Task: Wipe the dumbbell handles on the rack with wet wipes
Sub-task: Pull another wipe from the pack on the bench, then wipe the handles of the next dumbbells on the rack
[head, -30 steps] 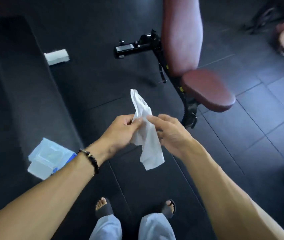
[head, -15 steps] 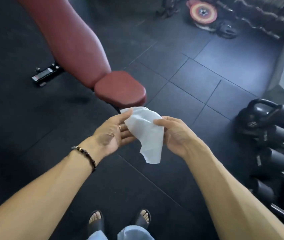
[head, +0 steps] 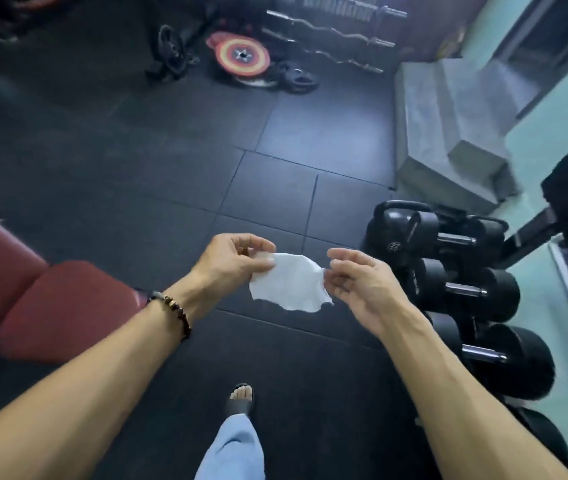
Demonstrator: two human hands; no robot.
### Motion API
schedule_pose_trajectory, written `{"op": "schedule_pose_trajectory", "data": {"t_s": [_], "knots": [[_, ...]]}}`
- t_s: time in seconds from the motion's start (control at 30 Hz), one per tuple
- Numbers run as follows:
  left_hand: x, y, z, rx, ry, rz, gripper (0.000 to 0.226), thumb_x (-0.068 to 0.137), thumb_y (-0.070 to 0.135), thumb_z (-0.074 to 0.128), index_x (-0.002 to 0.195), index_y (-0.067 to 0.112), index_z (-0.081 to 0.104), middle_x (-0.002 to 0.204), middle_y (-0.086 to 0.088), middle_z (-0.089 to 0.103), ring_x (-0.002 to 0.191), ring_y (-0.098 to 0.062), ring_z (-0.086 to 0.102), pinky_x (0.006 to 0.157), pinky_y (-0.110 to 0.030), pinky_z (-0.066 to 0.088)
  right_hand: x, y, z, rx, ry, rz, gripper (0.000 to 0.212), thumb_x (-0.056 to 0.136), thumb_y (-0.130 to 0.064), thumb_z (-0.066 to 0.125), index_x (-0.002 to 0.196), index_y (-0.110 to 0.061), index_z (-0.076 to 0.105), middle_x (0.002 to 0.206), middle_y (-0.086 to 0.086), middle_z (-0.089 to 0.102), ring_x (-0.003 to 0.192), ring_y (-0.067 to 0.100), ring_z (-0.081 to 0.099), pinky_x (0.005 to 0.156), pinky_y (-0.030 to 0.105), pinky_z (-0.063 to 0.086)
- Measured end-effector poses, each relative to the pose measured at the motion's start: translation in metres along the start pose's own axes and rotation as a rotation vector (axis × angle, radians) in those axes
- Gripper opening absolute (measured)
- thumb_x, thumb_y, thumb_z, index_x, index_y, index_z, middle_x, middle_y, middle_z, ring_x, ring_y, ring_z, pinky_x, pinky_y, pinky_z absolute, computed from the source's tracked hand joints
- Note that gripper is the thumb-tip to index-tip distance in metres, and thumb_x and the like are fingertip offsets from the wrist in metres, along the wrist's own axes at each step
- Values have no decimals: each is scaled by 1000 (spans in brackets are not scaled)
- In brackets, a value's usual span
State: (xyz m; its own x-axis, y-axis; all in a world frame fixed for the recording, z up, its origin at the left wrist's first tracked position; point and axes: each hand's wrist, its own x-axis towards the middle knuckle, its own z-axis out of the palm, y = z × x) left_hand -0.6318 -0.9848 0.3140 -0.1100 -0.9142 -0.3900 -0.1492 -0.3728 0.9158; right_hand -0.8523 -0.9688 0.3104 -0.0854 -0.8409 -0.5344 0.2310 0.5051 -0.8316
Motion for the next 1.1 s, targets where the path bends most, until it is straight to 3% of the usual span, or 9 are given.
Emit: {"op": "schedule_pose_trajectory", "data": {"t_s": [0.1,0.2,0.33,0.4,0.5,0.7,0.9,0.97,1.1], "knots": [[56,44,20,91,-185,41,32,78,-8,73,99,16,73,84,1,69,74,-12,61,68,-20,51,38,-34,-15,41,7,27,27,91,3,63,115,-9,64,82,4,66,74,22,66,72,30,51],[107,82,43,88,-290,40,39,80,-13,67,100,20,75,94,-6,72,85,-17,64,79,-30,51,69,-62,-31,79,70,19,34,89,0,66,121,-11,61,82,-1,68,74,18,65,68,28,45],[169,122,78,101,-415,7,37,81,-11,66,102,19,76,92,-12,66,84,-24,62,83,-38,51,108,-89,-58,-240,96,-59,51,73,-18,78,121,-29,66,111,-6,65,93,9,64,72,23,45],[198,138,99,90,-486,-25,34,80,-7,69,100,20,77,92,-13,64,85,-23,63,82,-39,52,129,-101,-75,-379,109,-92,34,80,-17,77,112,-28,73,108,-8,70,95,8,65,73,18,47],[243,154,136,163,-416,-10,26,86,-5,68,98,16,76,89,-12,63,83,-18,60,74,-31,51,165,-123,-113,-472,186,-109,7,87,-20,70,88,-17,76,86,-3,74,75,6,60,65,15,45],[323,191,233,556,-277,154,17,94,17,60,81,11,70,59,9,51,47,-1,44,47,-9,35,218,-186,-209,-314,263,-107,23,76,-40,73,70,-19,67,79,3,66,78,18,60,78,39,50],[383,228,328,363,-417,35,22,84,28,57,70,12,59,71,4,55,72,-18,51,72,-36,49,264,-242,-282,-361,468,-156,21,97,-31,63,93,-11,64,85,-2,62,72,10,53,62,25,44],[399,237,353,182,-513,-79,14,95,24,62,88,13,68,82,-1,68,79,-20,64,78,-40,56,276,-257,-301,-329,500,-125,29,97,-36,62,99,-8,64,88,-3,61,74,12,56,62,25,46],[454,243,396,347,-560,-35,37,83,16,79,115,14,61,109,-13,71,91,-24,71,80,-48,60,297,-279,-342,-115,485,-53,43,87,-32,77,122,-18,57,106,4,69,97,22,70,82,39,59]]}}
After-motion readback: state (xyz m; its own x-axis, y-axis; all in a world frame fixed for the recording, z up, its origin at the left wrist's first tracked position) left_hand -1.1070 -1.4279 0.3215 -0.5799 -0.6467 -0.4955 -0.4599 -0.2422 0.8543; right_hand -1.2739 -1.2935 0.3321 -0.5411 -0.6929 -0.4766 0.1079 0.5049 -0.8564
